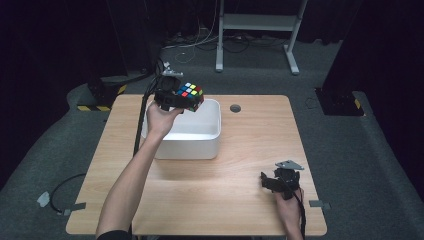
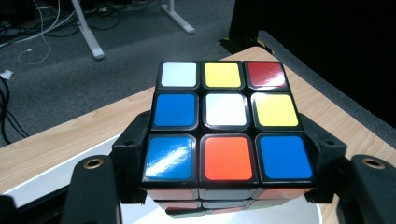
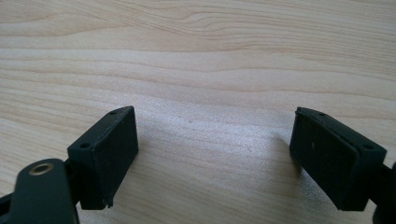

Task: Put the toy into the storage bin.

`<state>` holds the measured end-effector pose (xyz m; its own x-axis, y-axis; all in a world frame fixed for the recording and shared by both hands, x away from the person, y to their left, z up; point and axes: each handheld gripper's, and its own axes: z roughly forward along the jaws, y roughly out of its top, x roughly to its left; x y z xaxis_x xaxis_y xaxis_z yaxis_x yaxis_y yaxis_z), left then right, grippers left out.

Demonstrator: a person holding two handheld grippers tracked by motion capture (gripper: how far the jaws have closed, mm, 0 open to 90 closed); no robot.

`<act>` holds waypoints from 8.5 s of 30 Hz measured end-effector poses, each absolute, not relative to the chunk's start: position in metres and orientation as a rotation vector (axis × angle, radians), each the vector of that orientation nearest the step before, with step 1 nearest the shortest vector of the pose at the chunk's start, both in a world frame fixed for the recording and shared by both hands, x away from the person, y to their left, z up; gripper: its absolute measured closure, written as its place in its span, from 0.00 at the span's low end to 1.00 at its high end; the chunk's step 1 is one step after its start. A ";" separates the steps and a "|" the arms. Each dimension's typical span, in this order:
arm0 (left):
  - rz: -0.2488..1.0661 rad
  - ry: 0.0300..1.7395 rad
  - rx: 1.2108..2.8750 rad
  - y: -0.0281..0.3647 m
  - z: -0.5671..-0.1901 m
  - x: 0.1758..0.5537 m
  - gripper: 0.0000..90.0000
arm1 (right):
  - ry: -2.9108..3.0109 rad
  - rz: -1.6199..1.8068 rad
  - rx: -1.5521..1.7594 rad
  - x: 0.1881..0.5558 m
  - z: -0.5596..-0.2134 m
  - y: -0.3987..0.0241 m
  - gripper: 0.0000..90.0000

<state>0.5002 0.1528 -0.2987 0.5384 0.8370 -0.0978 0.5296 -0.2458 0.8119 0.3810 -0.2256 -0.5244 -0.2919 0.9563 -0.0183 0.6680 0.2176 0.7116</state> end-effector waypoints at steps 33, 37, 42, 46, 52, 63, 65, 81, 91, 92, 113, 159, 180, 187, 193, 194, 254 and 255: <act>0.475 1.191 1.946 0.137 -0.331 0.529 0.37 | 2.039 0.836 1.498 0.381 -0.524 -0.226 0.17; 0.469 1.201 1.950 0.135 -0.337 0.533 0.37 | 2.038 0.836 1.498 0.381 -0.524 -0.226 0.17; 0.477 1.215 1.971 0.132 -0.345 0.538 0.37 | 2.039 0.836 1.498 0.381 -0.524 -0.226 0.17; 0.479 1.228 1.977 0.130 -0.349 0.541 0.37 | 2.039 0.836 1.496 0.381 -0.524 -0.226 0.17; 0.478 1.242 1.981 0.129 -0.354 0.544 0.37 | 2.039 0.837 1.497 0.381 -0.524 -0.226 0.17; 0.484 1.272 2.007 0.125 -0.364 0.552 0.37 | 2.039 0.837 1.498 0.381 -0.524 -0.226 0.17; 0.481 1.274 2.006 0.124 -0.365 0.552 0.37 | 2.039 0.837 1.497 0.381 -0.524 -0.226 0.17; 0.472 1.320 1.997 0.127 -0.376 0.554 0.37 | 2.038 0.837 1.499 0.381 -0.524 -0.226 0.17; 0.461 1.342 1.985 0.128 -0.381 0.556 0.37 | 2.038 0.837 1.499 0.381 -0.524 -0.226 0.17; 0.460 1.343 1.989 0.129 -0.382 0.556 0.37 | 2.038 0.837 1.499 0.381 -0.524 -0.226 0.17; 0.473 1.345 1.997 0.133 -0.376 0.552 0.37 | 2.038 0.836 1.496 0.382 -0.524 -0.225 0.17; 0.460 1.312 2.008 0.136 -0.376 0.530 0.37 | 2.043 0.838 1.495 0.382 -0.524 -0.225 0.17; 0.466 1.287 2.014 0.137 -0.371 0.519 0.37 | 2.043 0.838 1.495 0.382 -0.524 -0.225 0.17; 0.470 1.271 2.028 0.135 -0.369 0.514 0.37 | 2.043 0.838 1.495 0.382 -0.524 -0.225 0.17; 0.467 1.253 2.034 0.131 -0.368 0.511 0.37 | 2.043 0.837 1.495 0.382 -0.524 -0.225 0.17; 0.467 1.252 2.034 0.131 -0.368 0.511 0.37 | 2.043 0.838 1.495 0.382 -0.524 -0.225 0.17; 0.477 1.218 1.972 0.153 -0.371 0.472 0.37 | 2.043 0.838 1.495 0.382 -0.524 -0.225 0.17; 0.478 1.220 1.970 0.154 -0.372 0.472 0.37 | 2.043 0.838 1.495 0.382 -0.524 -0.225 0.17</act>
<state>0.4716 0.1537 -0.3718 0.4746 0.8772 -0.0728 0.5946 -0.2585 0.7614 0.3817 -0.2250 -0.5244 -0.2954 0.9552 -0.0176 0.6676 0.2196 0.7114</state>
